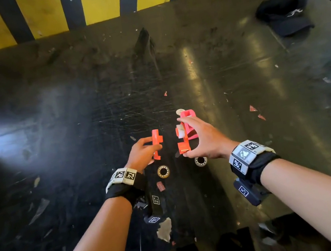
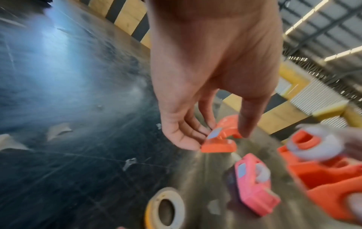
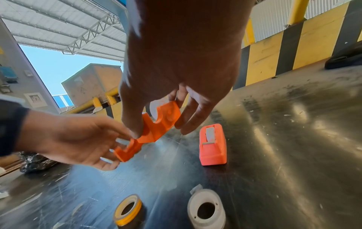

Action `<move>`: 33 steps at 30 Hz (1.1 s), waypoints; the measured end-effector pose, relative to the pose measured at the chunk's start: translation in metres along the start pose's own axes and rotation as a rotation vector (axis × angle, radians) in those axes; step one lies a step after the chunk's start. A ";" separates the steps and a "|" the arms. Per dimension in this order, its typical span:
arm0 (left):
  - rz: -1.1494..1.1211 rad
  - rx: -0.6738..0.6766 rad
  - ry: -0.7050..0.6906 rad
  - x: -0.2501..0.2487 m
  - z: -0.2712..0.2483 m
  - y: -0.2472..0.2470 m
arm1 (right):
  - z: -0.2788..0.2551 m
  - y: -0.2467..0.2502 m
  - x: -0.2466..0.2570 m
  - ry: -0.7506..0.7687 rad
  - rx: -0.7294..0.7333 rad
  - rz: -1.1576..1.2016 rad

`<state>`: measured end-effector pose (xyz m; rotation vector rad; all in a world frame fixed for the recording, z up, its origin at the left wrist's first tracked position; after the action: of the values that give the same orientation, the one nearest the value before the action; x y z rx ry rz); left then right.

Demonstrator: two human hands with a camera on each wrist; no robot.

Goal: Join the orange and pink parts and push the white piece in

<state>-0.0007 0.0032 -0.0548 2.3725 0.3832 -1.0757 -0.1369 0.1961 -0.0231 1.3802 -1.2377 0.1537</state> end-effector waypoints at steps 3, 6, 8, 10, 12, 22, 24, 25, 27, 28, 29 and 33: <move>-0.137 0.158 -0.032 -0.023 -0.019 -0.005 | -0.002 0.007 0.001 0.022 -0.016 0.012; -0.186 0.211 -0.061 -0.039 -0.033 -0.008 | -0.004 0.011 0.009 0.056 -0.020 0.020; -0.217 0.227 -0.064 -0.043 -0.037 -0.009 | -0.005 0.012 0.013 0.080 -0.019 0.025; -0.245 0.235 -0.067 -0.045 -0.040 -0.010 | -0.007 0.014 0.015 0.098 -0.030 0.031; -0.251 0.231 -0.064 -0.048 -0.043 -0.009 | -0.008 0.016 0.015 0.108 -0.049 0.030; -0.300 0.279 -0.049 -0.052 -0.048 -0.002 | -0.010 0.023 0.016 0.140 -0.060 0.037; -0.303 0.283 -0.045 -0.052 -0.050 -0.003 | -0.010 0.023 0.016 0.147 -0.062 0.021; -0.297 0.286 -0.043 -0.052 -0.050 -0.004 | -0.010 0.023 0.015 0.152 -0.064 0.013; -0.272 0.299 -0.043 -0.054 -0.052 -0.005 | -0.010 0.021 0.016 0.161 -0.067 0.009; -0.267 0.303 -0.042 -0.055 -0.052 -0.006 | -0.009 0.020 0.016 0.166 -0.071 0.007; -0.274 0.303 -0.038 -0.055 -0.052 -0.007 | -0.009 0.019 0.016 0.171 -0.076 0.010; -0.307 0.309 -0.022 -0.058 -0.053 -0.007 | -0.007 0.022 0.022 0.191 -0.084 0.012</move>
<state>-0.0090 0.0350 0.0170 2.6265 0.6288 -1.3848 -0.1395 0.1951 0.0090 1.2559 -1.0813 0.2339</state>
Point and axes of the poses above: each hand's wrist, its own z-axis towards the middle knuckle, its own y-axis out of the back of the hand, x = y × z, the point moved 1 cm from there along z, towards the middle knuckle, and after that the axes turned 4 degrees about -y, right-handed, at the moved point
